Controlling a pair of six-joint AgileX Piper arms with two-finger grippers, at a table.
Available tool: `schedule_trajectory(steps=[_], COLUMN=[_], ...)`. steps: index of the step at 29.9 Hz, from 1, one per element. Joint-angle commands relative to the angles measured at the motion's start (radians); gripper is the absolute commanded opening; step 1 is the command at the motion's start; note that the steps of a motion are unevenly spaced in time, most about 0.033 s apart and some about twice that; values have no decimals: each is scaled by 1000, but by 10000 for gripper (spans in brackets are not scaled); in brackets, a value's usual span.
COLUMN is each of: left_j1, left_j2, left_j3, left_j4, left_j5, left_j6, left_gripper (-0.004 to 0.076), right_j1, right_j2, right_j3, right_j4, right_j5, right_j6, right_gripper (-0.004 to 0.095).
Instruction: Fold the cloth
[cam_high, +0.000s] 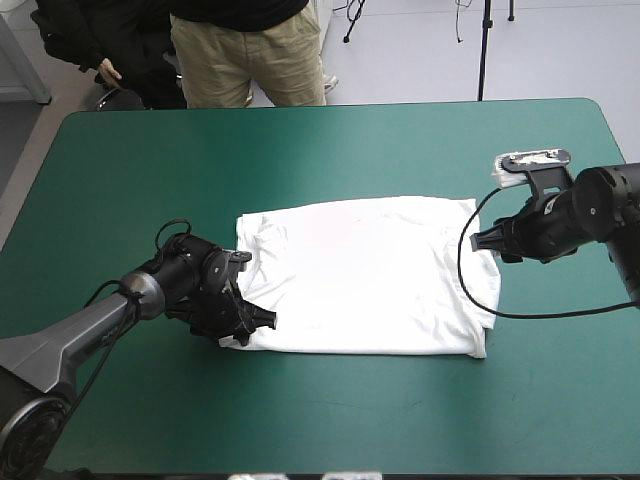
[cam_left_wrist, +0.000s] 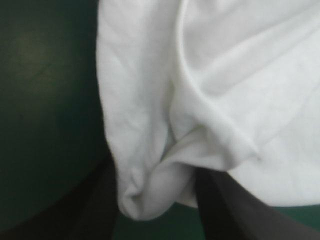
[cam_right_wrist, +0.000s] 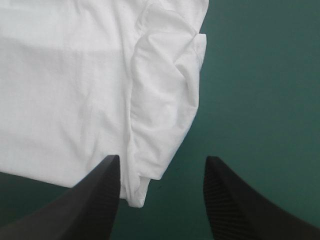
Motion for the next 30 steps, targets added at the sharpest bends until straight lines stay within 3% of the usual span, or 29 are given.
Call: schedule_trajectory(steps=[1, 3, 7, 15, 23, 30], left_j1=[-3, -3, -3, -3, -3, -3], left_j2=[24, 26, 24, 24, 24, 24], left_j3=[2, 2, 2, 2, 2, 2], left_j4=[14, 14, 14, 14, 12, 14], left_j5=[-13, -13, -13, -9, -9, -9], left_j6=[-13, -13, -10, -10, 13, 41], left_gripper=[160, -13, -12, -12, -12, -12], right_j1=[-5, -2, 73, 282, 281, 281], right_j2=[-26, -28, -38, -63, -63, -63], right_j3=[-31, -31, -26, 104, 320, 443], right_j4=[36, 99, 135, -108, -160, -146], right_j5=[-1, -1, -1, -1, -16, -152], right_j6=[-6, -45, -64, 158, 259, 307], right_gripper=[478, 488, 492, 492, 492, 492])
